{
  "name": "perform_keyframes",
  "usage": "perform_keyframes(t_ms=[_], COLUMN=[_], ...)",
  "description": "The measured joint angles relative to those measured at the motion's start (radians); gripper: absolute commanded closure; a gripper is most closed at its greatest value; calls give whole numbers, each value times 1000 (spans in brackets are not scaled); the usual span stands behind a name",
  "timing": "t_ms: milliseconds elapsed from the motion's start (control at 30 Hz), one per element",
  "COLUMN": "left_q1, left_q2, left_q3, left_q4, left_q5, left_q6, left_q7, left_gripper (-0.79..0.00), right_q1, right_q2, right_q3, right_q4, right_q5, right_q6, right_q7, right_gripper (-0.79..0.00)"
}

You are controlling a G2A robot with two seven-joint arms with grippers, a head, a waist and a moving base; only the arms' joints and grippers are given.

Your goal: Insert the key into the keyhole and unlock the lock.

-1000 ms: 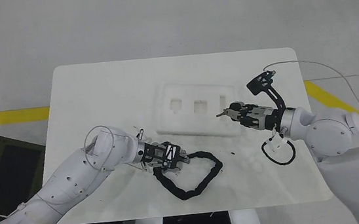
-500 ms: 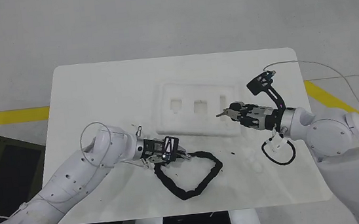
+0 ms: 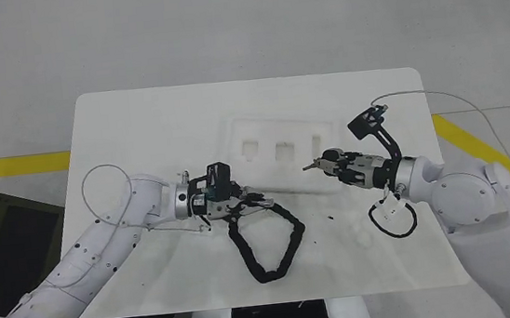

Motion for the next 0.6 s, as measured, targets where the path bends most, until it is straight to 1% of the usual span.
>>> perform_keyframes(t_ms=[100,233,300,400,500,600], left_q1=[-1,4,4,-13,-31,-54], left_q2=[8,16,19,25,30,32], left_q3=[-21,-36,-35,-32,-33,-34], left_q4=[15,55,76,105,138,179], left_q5=[6,-36,-78,-111,-104,-79], left_q6=[0,1,1,1,1,1], left_q7=[23,107,161,203,232,229], left_gripper=[0,0,0,0,0,0], right_q1=[3,20,35,58,80,101], right_q2=[-3,-7,-9,-13,-17,-22], right_q3=[-12,-36,-56,-88,-120,-152], right_q4=[24,63,77,88,100,114], right_q5=[83,167,184,187,191,189], right_q6=[-35,-74,-85,-90,-93,-94], right_q7=[-8,-5,-2,-3,-7,-10], right_gripper=[0,0,0,0,0,0])
